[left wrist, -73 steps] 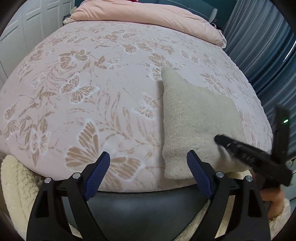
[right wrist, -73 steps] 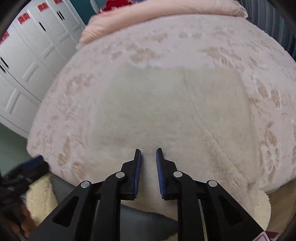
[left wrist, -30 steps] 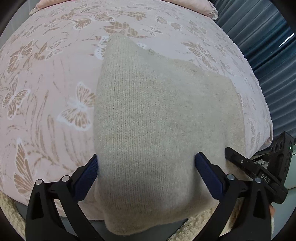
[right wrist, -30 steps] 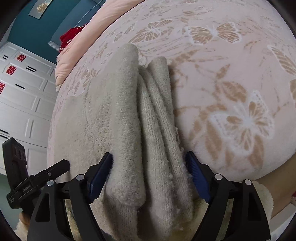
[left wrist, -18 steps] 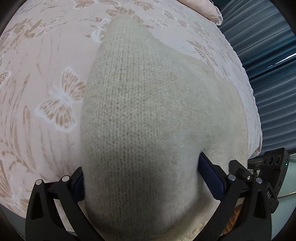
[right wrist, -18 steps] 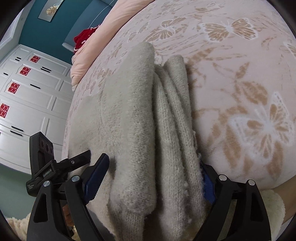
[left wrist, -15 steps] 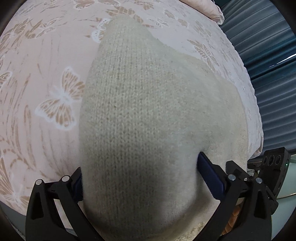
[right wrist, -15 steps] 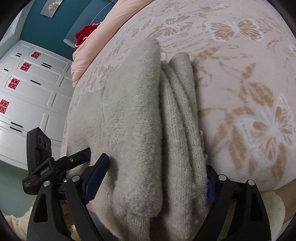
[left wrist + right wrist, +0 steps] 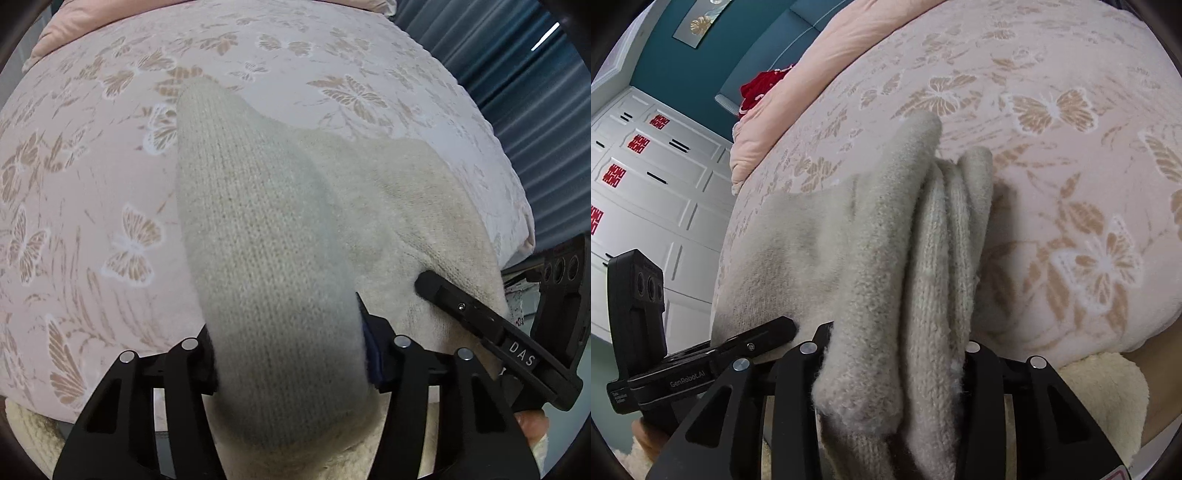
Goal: Fold small clothes
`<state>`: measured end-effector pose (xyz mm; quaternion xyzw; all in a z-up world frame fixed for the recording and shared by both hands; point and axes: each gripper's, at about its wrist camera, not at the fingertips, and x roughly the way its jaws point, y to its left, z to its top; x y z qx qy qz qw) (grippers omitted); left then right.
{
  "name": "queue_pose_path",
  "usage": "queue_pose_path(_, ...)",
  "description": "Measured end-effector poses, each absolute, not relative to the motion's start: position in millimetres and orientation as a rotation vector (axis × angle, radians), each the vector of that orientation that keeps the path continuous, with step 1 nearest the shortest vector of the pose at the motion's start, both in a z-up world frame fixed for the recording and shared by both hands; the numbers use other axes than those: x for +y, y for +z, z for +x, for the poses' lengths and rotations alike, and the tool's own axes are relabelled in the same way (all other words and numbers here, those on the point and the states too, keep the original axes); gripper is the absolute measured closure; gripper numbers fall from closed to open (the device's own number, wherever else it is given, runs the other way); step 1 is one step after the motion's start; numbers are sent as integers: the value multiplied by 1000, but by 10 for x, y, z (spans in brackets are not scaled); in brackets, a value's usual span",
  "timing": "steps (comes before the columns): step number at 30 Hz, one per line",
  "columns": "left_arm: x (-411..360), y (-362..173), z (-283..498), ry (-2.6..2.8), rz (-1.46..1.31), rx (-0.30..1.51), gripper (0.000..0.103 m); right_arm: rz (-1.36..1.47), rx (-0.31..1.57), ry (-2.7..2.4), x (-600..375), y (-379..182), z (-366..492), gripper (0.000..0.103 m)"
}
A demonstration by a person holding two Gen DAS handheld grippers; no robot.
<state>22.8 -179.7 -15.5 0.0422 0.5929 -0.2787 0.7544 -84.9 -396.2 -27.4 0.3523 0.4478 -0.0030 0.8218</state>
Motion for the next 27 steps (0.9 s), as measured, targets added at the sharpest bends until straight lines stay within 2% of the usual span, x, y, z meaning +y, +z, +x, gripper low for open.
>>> queue_pose_path(6, -1948, 449, -47, -727, 111, 1181, 51, 746, 810, -42, -4147, 337, -1278, 67)
queue_pose_path(15, -2131, 1562, -386, -840, 139, 892, 51, 608, 541, -73, -4131, 1443, -1590, 67)
queue_pose_path(20, -1886, 2177, -457, -861, 109, 727, 51, 518, 397, -40, -3888, 2010, -1612, 66)
queue_pose_path(27, -1170, 2902, -530, -851, 56, 467, 51, 386, 194, 69, -3280, 2637, -1563, 66)
